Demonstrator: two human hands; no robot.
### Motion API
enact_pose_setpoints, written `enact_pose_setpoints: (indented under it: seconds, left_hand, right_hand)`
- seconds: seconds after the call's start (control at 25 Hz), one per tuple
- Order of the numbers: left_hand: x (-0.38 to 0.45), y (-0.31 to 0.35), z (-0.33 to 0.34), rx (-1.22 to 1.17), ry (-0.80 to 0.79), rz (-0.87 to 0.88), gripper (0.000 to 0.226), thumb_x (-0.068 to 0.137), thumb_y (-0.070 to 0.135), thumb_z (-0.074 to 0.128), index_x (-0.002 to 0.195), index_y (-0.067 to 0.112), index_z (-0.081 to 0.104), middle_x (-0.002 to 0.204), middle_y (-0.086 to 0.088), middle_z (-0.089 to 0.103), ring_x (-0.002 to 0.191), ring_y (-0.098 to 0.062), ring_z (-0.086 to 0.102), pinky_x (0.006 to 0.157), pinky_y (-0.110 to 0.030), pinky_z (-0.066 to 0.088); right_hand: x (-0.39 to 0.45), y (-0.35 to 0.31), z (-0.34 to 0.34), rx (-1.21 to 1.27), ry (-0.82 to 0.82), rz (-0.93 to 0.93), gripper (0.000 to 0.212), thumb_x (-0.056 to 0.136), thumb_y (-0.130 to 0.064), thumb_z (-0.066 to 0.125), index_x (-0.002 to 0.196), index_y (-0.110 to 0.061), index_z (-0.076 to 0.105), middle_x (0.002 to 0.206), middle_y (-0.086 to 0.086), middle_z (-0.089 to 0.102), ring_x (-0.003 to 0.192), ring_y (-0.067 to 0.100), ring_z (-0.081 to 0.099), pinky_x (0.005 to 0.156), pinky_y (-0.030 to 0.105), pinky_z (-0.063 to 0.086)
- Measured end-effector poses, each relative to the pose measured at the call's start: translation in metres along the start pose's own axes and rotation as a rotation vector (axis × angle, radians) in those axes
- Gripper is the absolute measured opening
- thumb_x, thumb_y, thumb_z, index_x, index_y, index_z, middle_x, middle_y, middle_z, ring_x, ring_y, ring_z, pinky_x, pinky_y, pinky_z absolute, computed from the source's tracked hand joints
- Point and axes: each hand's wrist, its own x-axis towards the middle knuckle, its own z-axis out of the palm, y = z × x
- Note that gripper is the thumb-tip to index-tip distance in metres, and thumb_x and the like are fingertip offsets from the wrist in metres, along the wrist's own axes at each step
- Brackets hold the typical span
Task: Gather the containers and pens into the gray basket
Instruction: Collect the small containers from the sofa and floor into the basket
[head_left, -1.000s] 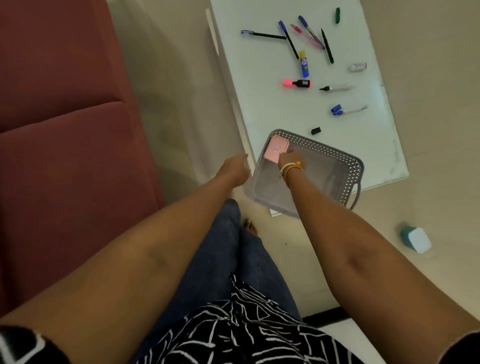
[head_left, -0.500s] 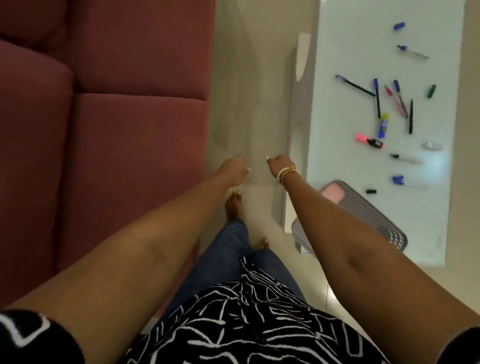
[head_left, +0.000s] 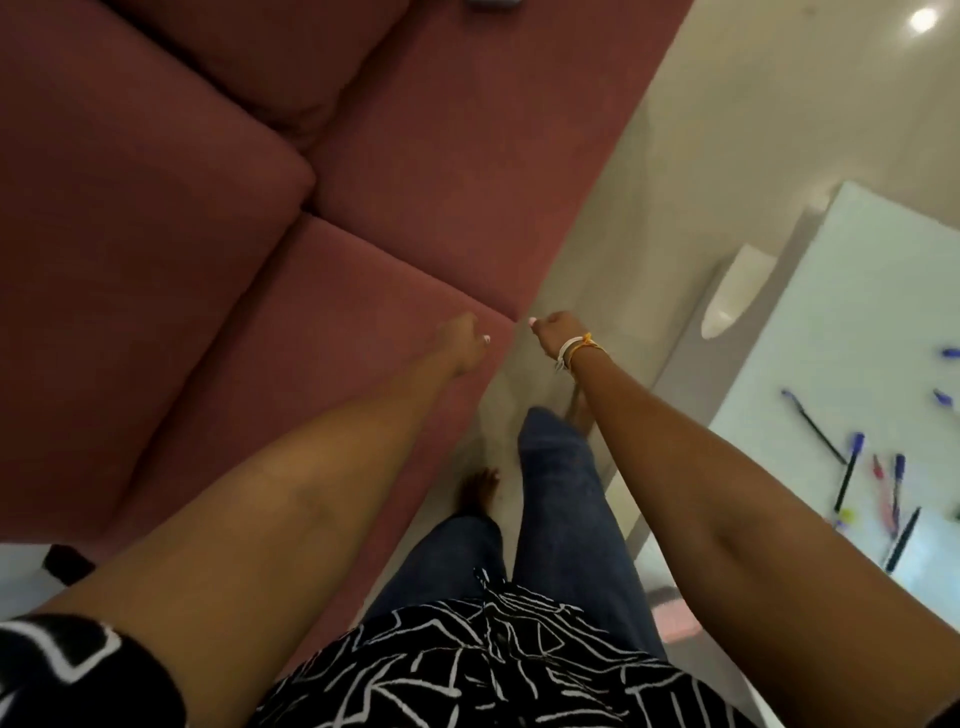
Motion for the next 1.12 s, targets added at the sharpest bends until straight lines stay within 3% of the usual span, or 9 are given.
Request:
enact_pose_setpoints:
  seconds: [0.12, 0.24, 0.32, 0.44, 0.56, 0.76, 0.88, 0.96, 1.12]
  left_hand:
    - [0.039, 0.039, -0.027, -0.164, 0.026, -0.103, 0.052, 0.097, 0.026, 0.051, 0.142, 0.004, 0.038, 0.144, -0.019, 0.045, 0.131, -0.034, 0.045, 0.108, -0.038, 0.036]
    - [0.083, 0.079, -0.060, -0.270, 0.077, -0.165, 0.054, 0.096, 0.027, 0.052, 0.143, 0.005, 0.036, 0.143, -0.019, 0.047, 0.132, -0.033, 0.045, 0.110, -0.037, 0.037]
    - [0.109, 0.103, -0.078, -0.302, 0.086, -0.184, 0.055, 0.096, 0.030, 0.052, 0.144, 0.008, 0.037, 0.140, -0.019, 0.050, 0.129, -0.034, 0.048, 0.108, -0.038, 0.039]
    - [0.149, 0.132, -0.108, -0.345, 0.088, -0.217, 0.055, 0.096, 0.031, 0.051, 0.144, 0.009, 0.036, 0.141, -0.018, 0.050, 0.129, -0.034, 0.048, 0.108, -0.037, 0.039]
    - [0.190, 0.144, -0.135, -0.410, 0.087, -0.241, 0.056, 0.098, 0.032, 0.048, 0.147, 0.009, 0.032, 0.149, -0.016, 0.039, 0.136, -0.033, 0.040, 0.113, -0.039, 0.034]
    - [0.254, 0.150, -0.186, -0.465, 0.079, -0.319, 0.051, 0.098, 0.033, 0.048, 0.142, 0.007, 0.040, 0.145, -0.016, 0.045, 0.130, -0.033, 0.046, 0.109, -0.038, 0.038]
    - [0.288, 0.152, -0.218, -0.506, 0.114, -0.342, 0.049, 0.096, 0.035, 0.050, 0.136, 0.007, 0.047, 0.139, -0.017, 0.051, 0.125, -0.034, 0.051, 0.105, -0.039, 0.042]
    - [0.306, 0.153, -0.233, -0.549, 0.128, -0.374, 0.051, 0.096, 0.036, 0.050, 0.138, 0.008, 0.045, 0.142, -0.016, 0.049, 0.127, -0.033, 0.050, 0.106, -0.038, 0.041]
    - [0.335, 0.155, -0.247, -0.673, 0.211, -0.448, 0.048, 0.097, 0.027, 0.051, 0.139, 0.007, 0.045, 0.142, -0.017, 0.049, 0.128, -0.031, 0.050, 0.107, -0.034, 0.040]
  right_hand:
    - [0.043, -0.034, -0.050, -0.026, -0.054, -0.031, 0.037, 0.096, -0.029, 0.050, 0.067, -0.006, 0.050, 0.069, 0.017, 0.052, 0.075, 0.026, 0.050, 0.074, 0.028, 0.035]
    - [0.095, -0.067, -0.102, -0.086, -0.066, -0.097, 0.046, 0.095, -0.032, 0.052, 0.108, 0.011, 0.062, 0.108, 0.032, 0.062, 0.100, 0.038, 0.061, 0.091, 0.039, 0.048]
    - [0.122, -0.093, -0.137, -0.129, -0.062, -0.132, 0.043, 0.094, -0.030, 0.053, 0.094, 0.012, 0.062, 0.096, 0.027, 0.063, 0.086, 0.033, 0.060, 0.087, 0.037, 0.050]
    - [0.167, -0.136, -0.183, -0.243, -0.049, -0.174, 0.044, 0.095, -0.029, 0.053, 0.055, -0.011, 0.042, 0.076, 0.018, 0.051, 0.079, 0.023, 0.046, 0.073, 0.031, 0.037]
    - [0.216, -0.178, -0.206, -0.358, -0.111, -0.211, 0.042, 0.097, -0.028, 0.047, 0.059, -0.009, 0.045, 0.066, 0.008, 0.043, 0.082, 0.021, 0.039, 0.074, 0.027, 0.028]
    - [0.284, -0.264, -0.220, -0.396, -0.147, -0.219, 0.042, 0.093, -0.030, 0.052, 0.057, -0.011, 0.043, 0.063, 0.008, 0.047, 0.077, 0.022, 0.045, 0.073, 0.029, 0.035]
    - [0.322, -0.307, -0.222, -0.414, -0.191, -0.217, 0.035, 0.091, -0.030, 0.054, 0.085, 0.003, 0.065, 0.089, 0.020, 0.068, 0.083, 0.032, 0.060, 0.084, 0.034, 0.048]
    - [0.349, -0.328, -0.223, -0.399, -0.214, -0.185, 0.040, 0.090, -0.030, 0.055, 0.102, 0.007, 0.065, 0.106, 0.025, 0.069, 0.097, 0.038, 0.065, 0.092, 0.042, 0.052]
    - [0.374, -0.381, -0.235, -0.420, -0.248, -0.192, 0.042, 0.094, -0.022, 0.051, 0.126, 0.005, 0.054, 0.127, 0.018, 0.058, 0.096, 0.021, 0.052, 0.068, 0.022, 0.044]
